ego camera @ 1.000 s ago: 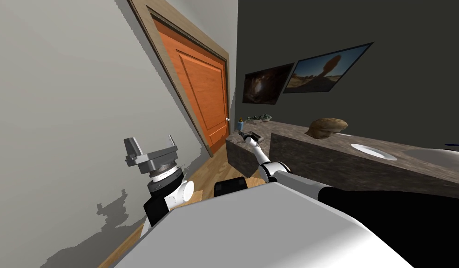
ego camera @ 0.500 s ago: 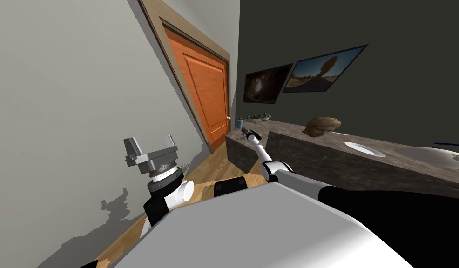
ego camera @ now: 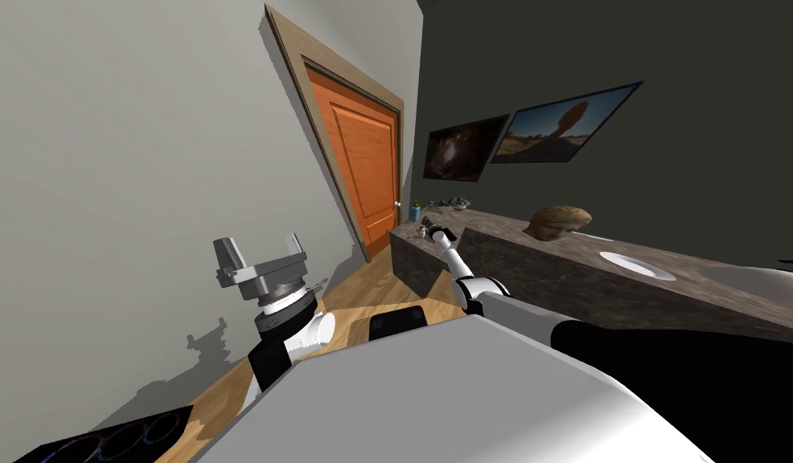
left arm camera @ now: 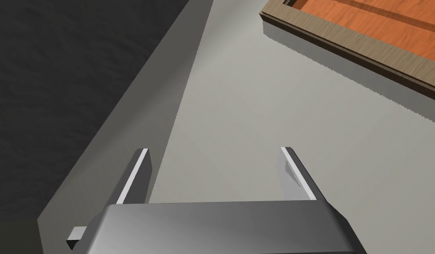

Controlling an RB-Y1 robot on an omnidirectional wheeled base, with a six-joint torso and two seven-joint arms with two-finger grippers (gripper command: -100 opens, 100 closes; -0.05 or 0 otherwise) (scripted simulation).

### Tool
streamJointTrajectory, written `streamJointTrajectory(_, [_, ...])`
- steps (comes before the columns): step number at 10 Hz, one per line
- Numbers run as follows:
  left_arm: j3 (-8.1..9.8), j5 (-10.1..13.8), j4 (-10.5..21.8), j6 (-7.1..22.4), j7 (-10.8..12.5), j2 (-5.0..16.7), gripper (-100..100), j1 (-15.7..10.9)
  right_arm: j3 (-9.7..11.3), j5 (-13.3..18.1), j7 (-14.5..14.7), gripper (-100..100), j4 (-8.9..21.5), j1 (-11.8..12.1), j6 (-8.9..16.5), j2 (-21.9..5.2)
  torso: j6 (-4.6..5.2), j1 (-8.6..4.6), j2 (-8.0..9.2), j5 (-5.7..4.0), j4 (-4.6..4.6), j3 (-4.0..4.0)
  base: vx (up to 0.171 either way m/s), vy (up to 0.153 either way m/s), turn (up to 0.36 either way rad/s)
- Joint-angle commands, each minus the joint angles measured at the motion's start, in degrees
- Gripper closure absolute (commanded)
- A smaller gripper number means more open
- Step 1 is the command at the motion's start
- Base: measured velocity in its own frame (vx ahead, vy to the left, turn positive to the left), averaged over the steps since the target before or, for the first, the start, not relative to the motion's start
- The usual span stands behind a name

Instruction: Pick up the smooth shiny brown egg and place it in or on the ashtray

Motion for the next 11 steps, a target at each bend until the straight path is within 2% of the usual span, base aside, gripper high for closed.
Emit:
streamJointTrajectory(1, [0.0, 0.0, 0.0, 0.0, 0.0, 0.0, 0, 0.0, -0.7, -1.07, -0.81, 100, 0.46, 0.67, -1.9, -0.18, 0.0, 0.0, 0.0, 0.0, 0.0, 0.0, -0.023, -0.162, 0.149])
streamJointTrajectory(3, [0.0, 0.0, 0.0, 0.0, 0.0, 0.0, 0, 0.01, -0.67, -2.61, -2.01, 100, 1.54, 2.12, -4.45, -0.86, 0.0, -0.19, -0.37, -0.07, -0.1, -0.22, 0.022, -0.172, 0.189])
streamJointTrajectory(4, [0.01, 0.0, 0.0, 0.0, 0.0, 0.0, 0, 0.01, -0.67, -2.61, -2.01, 100, 1.54, 2.12, -4.45, -0.86, 0.04, -0.18, -0.48, -0.09, -0.14, -0.3, 0.028, -0.092, 0.028])
streamJointTrajectory(7, [0.0, 0.0, 0.0, 0.0, 0.0, 0.0, 0, 0.02, -0.58, -4.15, -3.36, 100, 2.86, 3.98, -7.15, -1.54, -0.05, 0.25, -0.61, -0.01, -0.19, -0.38, 0.029, -0.069, 0.114])
streamJointTrajectory(8, [0.0, 0.0, 0.0, 0.0, 0.0, 0.0, 0, 0.02, -0.51, -5.09, -4.25, 100, 3.75, 5.28, -8.87, -1.81, -0.04, 0.16, -0.64, -0.02, -0.19, -0.4, 0.049, -0.131, 0.204])
streamJointTrajectory(10, [0.01, 0.0, -0.01, -0.01, 0.0, 0.0, 0, 0.02, -0.47, -5.52, -4.67, 100, 4.17, 5.91, -9.67, -1.86, 0.03, -0.15, -0.8, -0.1, -0.24, -0.5, 0.059, -0.134, 0.093])
streamJointTrajectory(11, [0.01, 0.0, -0.01, -0.01, 0.0, 0.0, 0, 0.03, -0.35, -6.54, -5.73, 100, 5.23, 7.49, -11.63, -1.67, 0.06, -0.02, -0.74, -0.06, -0.2, -0.46, 0.05, -0.142, 0.163])
